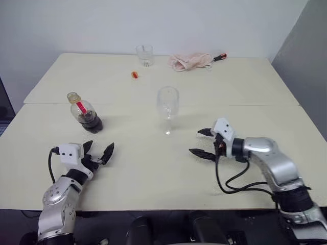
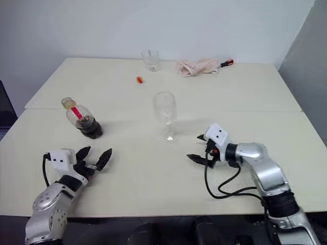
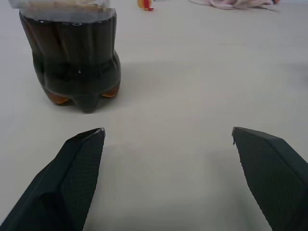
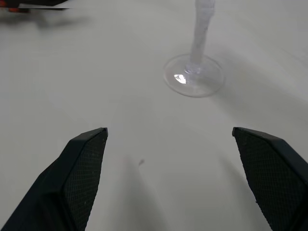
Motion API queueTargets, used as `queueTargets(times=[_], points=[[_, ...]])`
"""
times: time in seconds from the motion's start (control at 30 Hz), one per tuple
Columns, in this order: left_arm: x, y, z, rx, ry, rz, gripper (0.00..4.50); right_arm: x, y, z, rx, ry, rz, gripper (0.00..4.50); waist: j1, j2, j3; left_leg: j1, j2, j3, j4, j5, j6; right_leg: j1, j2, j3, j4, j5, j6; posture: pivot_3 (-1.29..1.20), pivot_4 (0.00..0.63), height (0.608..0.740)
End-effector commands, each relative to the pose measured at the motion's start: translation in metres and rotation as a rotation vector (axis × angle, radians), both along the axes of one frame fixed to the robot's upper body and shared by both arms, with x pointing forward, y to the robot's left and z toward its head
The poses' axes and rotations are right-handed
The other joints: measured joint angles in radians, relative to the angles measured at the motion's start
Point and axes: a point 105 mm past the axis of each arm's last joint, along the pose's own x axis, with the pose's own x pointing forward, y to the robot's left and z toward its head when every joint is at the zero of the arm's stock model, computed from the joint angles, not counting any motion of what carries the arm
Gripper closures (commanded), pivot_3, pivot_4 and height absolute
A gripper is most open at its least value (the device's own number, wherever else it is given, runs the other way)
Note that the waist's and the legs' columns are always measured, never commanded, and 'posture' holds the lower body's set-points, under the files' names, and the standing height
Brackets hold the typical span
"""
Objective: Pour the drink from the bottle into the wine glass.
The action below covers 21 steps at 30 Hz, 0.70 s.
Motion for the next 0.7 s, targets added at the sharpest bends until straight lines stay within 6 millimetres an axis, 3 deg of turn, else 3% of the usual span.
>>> queueTargets(times=[0.03,0.27,0.53,0.7], points=[[0.008,0.012,0.01,0.045,-0.042,0.026,0.0,-0.016,0.017,0.055,0.103,-0.071,0.12,0.07,-0.003,0.0,0.0,0.0,0.0,0.0,0.0,0.0,0.0,0.0,0.001,0.0,0.0,0.0,0.0,0.0,0.15,0.74],[0.026,0.012,0.032,0.078,-0.136,0.024,0.0,-0.038,0.058,0.097,0.134,-0.117,0.291,0.07,-0.002,-0.001,0.0,-0.001,0.001,-0.001,0.0,0.0,0.0,0.0,0.002,-0.001,-0.001,0.0,-0.001,0.0,0.15,0.74],[0.028,0.01,0.05,0.097,-0.178,0.027,0.0,-0.043,0.089,0.099,0.171,-0.094,0.379,0.07,-0.001,-0.001,0.0,-0.003,0.001,0.0,0.0,0.0,0.0,-0.001,-0.001,-0.001,-0.001,0.001,-0.001,0.0,0.15,0.74],[0.02,0.022,0.048,0.135,-0.17,0.084,0.0,-0.03,0.099,0.094,0.134,-0.11,0.326,0.07,-0.003,-0.001,0.0,-0.003,0.001,0.0,0.0,0.0,0.0,-0.001,-0.001,-0.002,-0.001,0.0,-0.001,0.0,0.15,0.74]])
